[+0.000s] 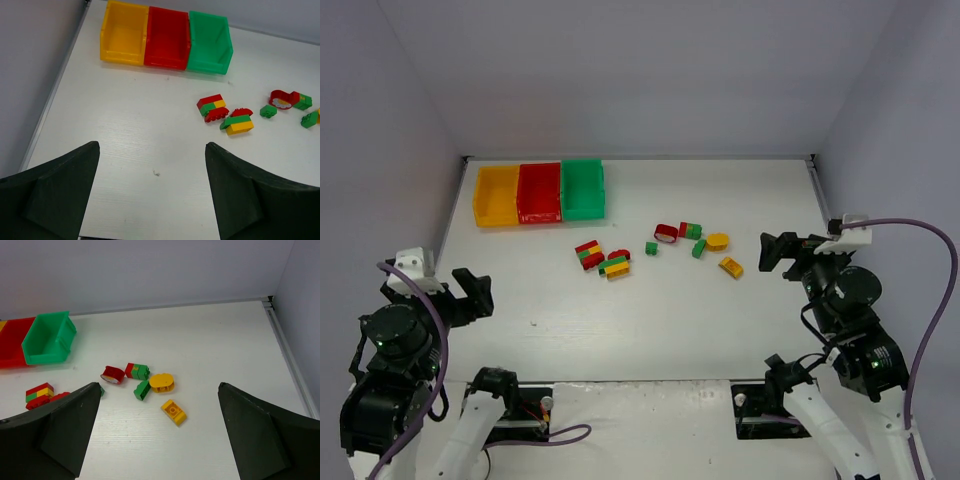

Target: Sort the legos into containers by color

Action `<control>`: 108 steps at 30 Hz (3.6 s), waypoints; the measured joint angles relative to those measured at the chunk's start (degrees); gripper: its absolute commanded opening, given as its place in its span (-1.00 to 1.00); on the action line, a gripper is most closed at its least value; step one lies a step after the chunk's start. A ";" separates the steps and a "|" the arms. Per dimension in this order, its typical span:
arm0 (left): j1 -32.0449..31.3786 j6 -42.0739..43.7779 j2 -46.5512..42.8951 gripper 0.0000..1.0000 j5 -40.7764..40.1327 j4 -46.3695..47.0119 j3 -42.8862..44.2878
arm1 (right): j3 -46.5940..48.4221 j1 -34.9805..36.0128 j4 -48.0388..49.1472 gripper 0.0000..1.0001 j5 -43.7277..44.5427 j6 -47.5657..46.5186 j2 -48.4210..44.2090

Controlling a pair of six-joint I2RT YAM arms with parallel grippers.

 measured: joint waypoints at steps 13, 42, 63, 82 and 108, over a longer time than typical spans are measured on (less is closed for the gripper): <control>-0.02 -0.79 21.09 0.56 6.54 0.28 3.02 | 1.27 0.39 -1.31 1.00 -0.83 2.12 7.32; -32.89 -20.70 96.67 0.45 2.99 18.53 34.93 | 1.97 0.35 -2.16 0.99 -2.95 16.65 26.49; -31.89 -17.55 105.70 -0.92 0.68 18.99 41.77 | 1.84 0.33 -2.16 0.99 -3.30 17.51 26.51; -5.16 -8.04 104.30 -0.23 -2.86 19.26 59.32 | 1.84 0.33 -2.19 1.00 -3.32 17.03 27.02; -29.77 -3.63 93.74 0.20 8.04 23.06 44.13 | -0.48 0.33 -2.38 0.97 -3.23 17.59 24.68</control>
